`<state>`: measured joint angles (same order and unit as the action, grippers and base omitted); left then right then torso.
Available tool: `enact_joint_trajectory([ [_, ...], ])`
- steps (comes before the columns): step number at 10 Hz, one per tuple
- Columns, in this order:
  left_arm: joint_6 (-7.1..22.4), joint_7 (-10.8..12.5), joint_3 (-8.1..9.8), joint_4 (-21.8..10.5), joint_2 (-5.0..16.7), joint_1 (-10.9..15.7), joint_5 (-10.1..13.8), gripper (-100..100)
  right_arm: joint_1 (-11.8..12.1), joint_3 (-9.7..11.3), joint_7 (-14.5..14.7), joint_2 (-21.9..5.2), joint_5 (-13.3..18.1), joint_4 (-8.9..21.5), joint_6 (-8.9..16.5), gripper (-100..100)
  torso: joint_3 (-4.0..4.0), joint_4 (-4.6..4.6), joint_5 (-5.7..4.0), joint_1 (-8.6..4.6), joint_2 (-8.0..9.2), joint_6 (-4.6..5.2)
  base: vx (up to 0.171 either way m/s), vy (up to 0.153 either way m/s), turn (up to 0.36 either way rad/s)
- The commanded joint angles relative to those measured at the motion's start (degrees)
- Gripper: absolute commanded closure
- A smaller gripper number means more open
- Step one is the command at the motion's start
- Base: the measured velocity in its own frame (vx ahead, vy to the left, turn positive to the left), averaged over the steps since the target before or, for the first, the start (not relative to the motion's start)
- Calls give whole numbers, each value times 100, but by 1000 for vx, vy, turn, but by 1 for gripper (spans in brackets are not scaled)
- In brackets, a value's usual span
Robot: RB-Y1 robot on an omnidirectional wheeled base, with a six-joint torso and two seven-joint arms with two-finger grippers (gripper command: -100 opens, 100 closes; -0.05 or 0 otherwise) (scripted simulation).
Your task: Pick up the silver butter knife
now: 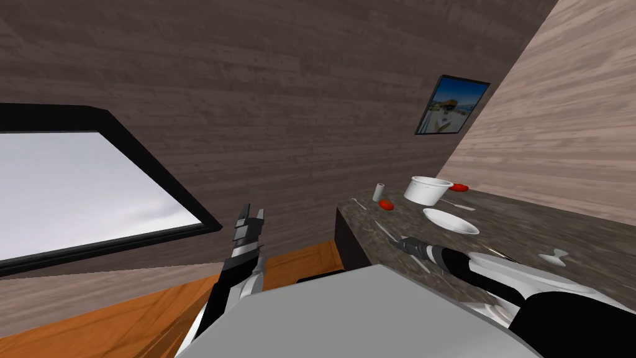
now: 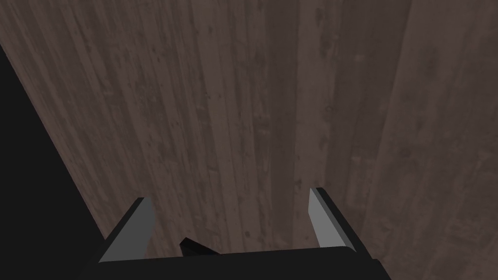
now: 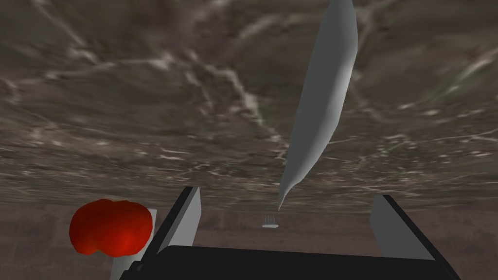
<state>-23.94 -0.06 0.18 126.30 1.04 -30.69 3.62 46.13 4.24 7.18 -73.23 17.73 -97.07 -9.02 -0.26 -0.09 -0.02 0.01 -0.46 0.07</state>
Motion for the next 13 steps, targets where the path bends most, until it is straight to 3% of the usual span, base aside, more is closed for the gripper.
enact_joint_trajectory([
  [1,0,0,0,0,0,0,0,0,-29,61,214,25,-93,3,-56,-100,0,0,0,0,0,0,94,2,-118],
  [4,0,0,0,0,0,1,0,0,-68,167,586,71,-262,-6,-145,-100,13,5,2,12,24,1,51,30,-122],
  [5,0,0,0,0,0,1,0,0,-62,144,498,69,-223,10,-136,-100,14,6,3,13,25,1,23,17,-23],
  [6,0,0,-1,0,0,2,0,0,-62,149,526,71,-230,9,-142,100,17,6,2,7,31,-2,0,0,0],
  [10,0,0,0,0,0,2,0,0,-66,145,544,58,-217,8,-145,100,24,9,-8,-5,42,8,0,0,6],
  [11,0,0,0,0,0,2,0,0,-66,144,542,60,-218,9,-143,0,24,9,-8,-6,42,7,0,0,0],
  [12,0,0,0,0,0,2,0,0,-42,97,338,40,-150,0,-85,100,24,9,-9,-7,42,6,-14,-37,155],
  [13,0,0,-1,0,0,3,0,0,-29,61,214,25,-93,3,-56,100,24,10,-9,-19,42,-3,-56,-53,195],
])
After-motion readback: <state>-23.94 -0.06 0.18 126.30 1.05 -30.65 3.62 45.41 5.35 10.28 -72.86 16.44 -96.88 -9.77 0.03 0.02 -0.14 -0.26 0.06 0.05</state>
